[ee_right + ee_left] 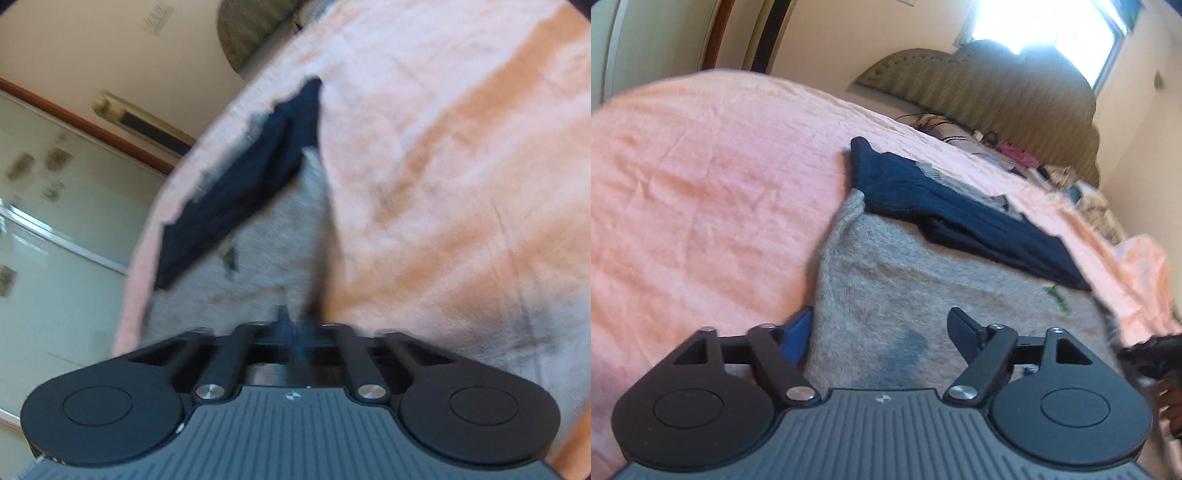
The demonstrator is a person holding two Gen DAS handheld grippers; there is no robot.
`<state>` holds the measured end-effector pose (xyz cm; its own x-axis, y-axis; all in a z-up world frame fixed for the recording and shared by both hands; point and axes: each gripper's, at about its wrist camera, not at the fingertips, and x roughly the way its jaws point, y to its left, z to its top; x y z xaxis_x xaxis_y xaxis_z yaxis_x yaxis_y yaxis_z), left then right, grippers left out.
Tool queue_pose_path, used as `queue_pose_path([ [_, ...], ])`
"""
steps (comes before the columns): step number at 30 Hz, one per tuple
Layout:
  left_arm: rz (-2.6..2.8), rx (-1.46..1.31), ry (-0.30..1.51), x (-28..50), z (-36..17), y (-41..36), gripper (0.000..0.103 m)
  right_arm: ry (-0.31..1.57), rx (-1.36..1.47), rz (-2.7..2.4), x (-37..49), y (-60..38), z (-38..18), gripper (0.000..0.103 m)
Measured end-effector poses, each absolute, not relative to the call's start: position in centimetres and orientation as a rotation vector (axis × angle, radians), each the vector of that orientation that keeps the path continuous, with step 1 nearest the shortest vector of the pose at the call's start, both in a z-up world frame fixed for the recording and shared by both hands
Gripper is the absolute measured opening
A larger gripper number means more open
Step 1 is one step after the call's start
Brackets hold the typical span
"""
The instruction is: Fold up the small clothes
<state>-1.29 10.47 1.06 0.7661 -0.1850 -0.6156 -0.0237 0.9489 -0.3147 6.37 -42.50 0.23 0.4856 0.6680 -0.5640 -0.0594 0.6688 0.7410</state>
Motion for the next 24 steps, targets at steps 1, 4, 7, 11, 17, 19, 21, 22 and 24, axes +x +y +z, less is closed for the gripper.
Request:
queue_pose_path([
  [1, -0.056, -0.283, 0.708, -1.2, 1.3, 10.3, 0.047, 0.959, 0.703, 0.482, 6.1, -42.4, 0.8, 0.009],
  [4, -0.081, -0.355, 0.740, -1.6, 1.5, 11.9, 0.043, 0.860, 0.680, 0.474, 4.6, -43.5, 2.9, 0.009],
  [7, -0.100, -0.356, 0.716, -2.7, 1.1, 12.6, 0.044, 0.908, 0.687, 0.399, 4.5, -45.5, 0.8, 0.004],
  [11, -0.151, -0.393, 0.740, -3.7, 1.3, 12.6, 0.054, 0.916, 0.751, 0.445, 3.3, -45.5, 0.7, 0.018],
  [17, -0.215, -0.584, 0.751, -4.2, 0.6, 13.7, 0.067, 0.929, 0.734, 0.540, 2.1, -43.7, 1.2, 0.038],
  [19, -0.182, -0.556, 0.765, -3.5, 0.6, 13.4, 0.044, 0.958, 0.716, 0.501, 2.7, -43.3, 0.8, 0.009],
  [21, -0.129, -0.528, 0.816, -2.8, 0.5, 13.4, 0.003, 0.935, 0.695, 0.497, 2.6, -43.4, 1.3, 0.009],
  [22, -0.113, -0.531, 0.810, -3.0, 0.8, 13.6, 0.003, 0.910, 0.667, 0.489, 2.3, -43.5, 2.0, 0.010],
  [24, -0.086, -0.484, 0.792, -3.7, 1.5, 13.9, 0.003, 0.855, 0.660, 0.482, 1.5, -44.5, 3.2, 0.009],
])
